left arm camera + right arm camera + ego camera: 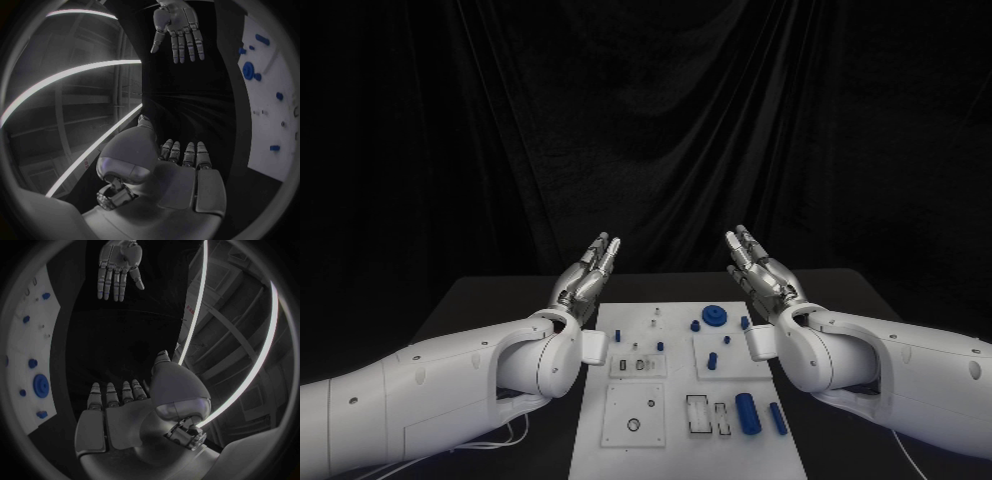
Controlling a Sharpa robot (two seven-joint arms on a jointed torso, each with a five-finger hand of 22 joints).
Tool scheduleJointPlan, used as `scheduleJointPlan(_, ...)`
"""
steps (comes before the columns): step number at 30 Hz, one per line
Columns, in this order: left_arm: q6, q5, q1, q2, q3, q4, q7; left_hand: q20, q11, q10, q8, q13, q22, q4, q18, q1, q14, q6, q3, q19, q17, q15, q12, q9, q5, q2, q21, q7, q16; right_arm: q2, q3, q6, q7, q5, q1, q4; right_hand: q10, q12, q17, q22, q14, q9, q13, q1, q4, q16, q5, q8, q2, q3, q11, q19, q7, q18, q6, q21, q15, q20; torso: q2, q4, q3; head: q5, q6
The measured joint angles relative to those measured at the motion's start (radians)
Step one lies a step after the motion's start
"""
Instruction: Assemble the parts on the task board
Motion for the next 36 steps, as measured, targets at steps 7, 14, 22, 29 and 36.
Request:
scheduleJointPlan(7, 0.217, 0.081, 0.046, 0.008, -0.056, -0.009, 0.025, 0.064, 0.040, 0.015, 0.022, 0.000, 0.000, 0.004, 0.000, 0.056, 0.000, 0.064, -0.004, 0.003, 0.000, 0.000, 0.003, 0.011, 0.043, 0.006, 0.000, 0.049, 0.000, -0.006, -0.065, 0.206, -0.029, 0.084, 0.060, -0.003, 0.000, 0.000, 0.000, 0.000, 0.000, 0.002, 0.000, 0.043, 0.009, 0.000, 0.015, 0.000, 0.002, -0.004, 0.129, 0.000, 0.007, 0.000, 0.011, 0.000, 0.000, 0.011, 0.000, -0.0001, 0.0000, 0.000, 0.000)
scheduleJointPlan(14, 0.403, 0.151, 0.076, 0.014, -0.092, -0.016, 0.049, 0.161, 0.097, 0.071, 0.056, 0.019, 0.008, 0.011, 0.016, 0.121, 0.026, 0.160, 0.003, 0.020, 0.005, 0.011, 0.057, 0.023, 0.122, 0.008, 0.008, 0.102, 0.011, -0.009, -0.095, 0.352, -0.052, 0.144, 0.090, -0.004, 0.000, 0.000, 0.000, 0.000, 0.000, 0.004, 0.000, 0.061, 0.009, 0.000, 0.026, 0.004, 0.002, -0.004, 0.151, 0.000, 0.031, 0.016, 0.019, 0.000, 0.000, 0.018, 0.000, -0.0001, 0.0000, 0.000, 0.000)
scheduleJointPlan(22, 0.520, 0.168, 0.085, -0.002, -0.099, -0.024, 0.074, 0.210, 0.129, 0.114, 0.074, 0.029, 0.014, 0.012, 0.016, 0.161, 0.048, 0.218, 0.010, 0.038, 0.013, 0.060, 0.099, 0.029, 0.186, 0.010, 0.021, 0.136, 0.024, -0.032, -0.098, 0.428, -0.070, 0.175, 0.097, 0.002, 0.000, 0.000, 0.000, 0.000, 0.000, 0.004, 0.000, 0.061, 0.009, 0.000, 0.026, 0.004, 0.002, -0.004, 0.151, 0.000, 0.031, 0.016, 0.019, 0.000, 0.000, 0.018, 0.003, 0.0001, -0.0010, -0.011, -0.023)
scheduleJointPlan(29, 0.534, 0.027, 0.084, -0.109, -0.104, -0.065, 0.127, 0.228, 0.157, 0.149, 0.080, 0.038, 0.019, -0.020, 0.015, 0.248, 0.079, 0.241, 0.062, 0.056, 0.022, 0.075, 0.144, 0.031, 0.372, -0.006, 0.033, 0.139, 0.043, -0.124, -0.099, 0.451, -0.077, 0.189, 0.120, -0.008, 0.052, 0.136, 0.020, 0.031, 0.051, 0.037, 0.030, 0.259, -0.009, 0.036, 0.200, 0.062, 0.001, 0.014, 0.243, 0.092, 0.167, 0.015, 0.204, 0.052, 0.129, 0.154, 0.041, 0.0115, -0.0112, -0.045, -0.081)
scheduleJointPlan(36, 0.538, -0.047, 0.084, -0.159, -0.102, -0.033, 0.145, 0.236, 0.175, 0.174, 0.088, 0.042, 0.021, -0.035, 0.015, 0.317, 0.107, 0.265, 0.096, 0.072, 0.027, 0.086, 0.192, 0.034, 0.502, -0.031, 0.041, 0.143, 0.061, -0.162, -0.099, 0.467, -0.086, 0.190, 0.145, 0.001, 0.210, 0.508, 0.121, 0.089, 0.405, 0.115, 0.093, 0.425, -0.086, 0.259, 0.401, 0.252, 0.021, 0.038, 0.288, 0.473, 0.281, 0.015, 0.520, 0.220, 0.165, 0.187, 0.060, 0.0207, -0.0174, -0.029, -0.123)
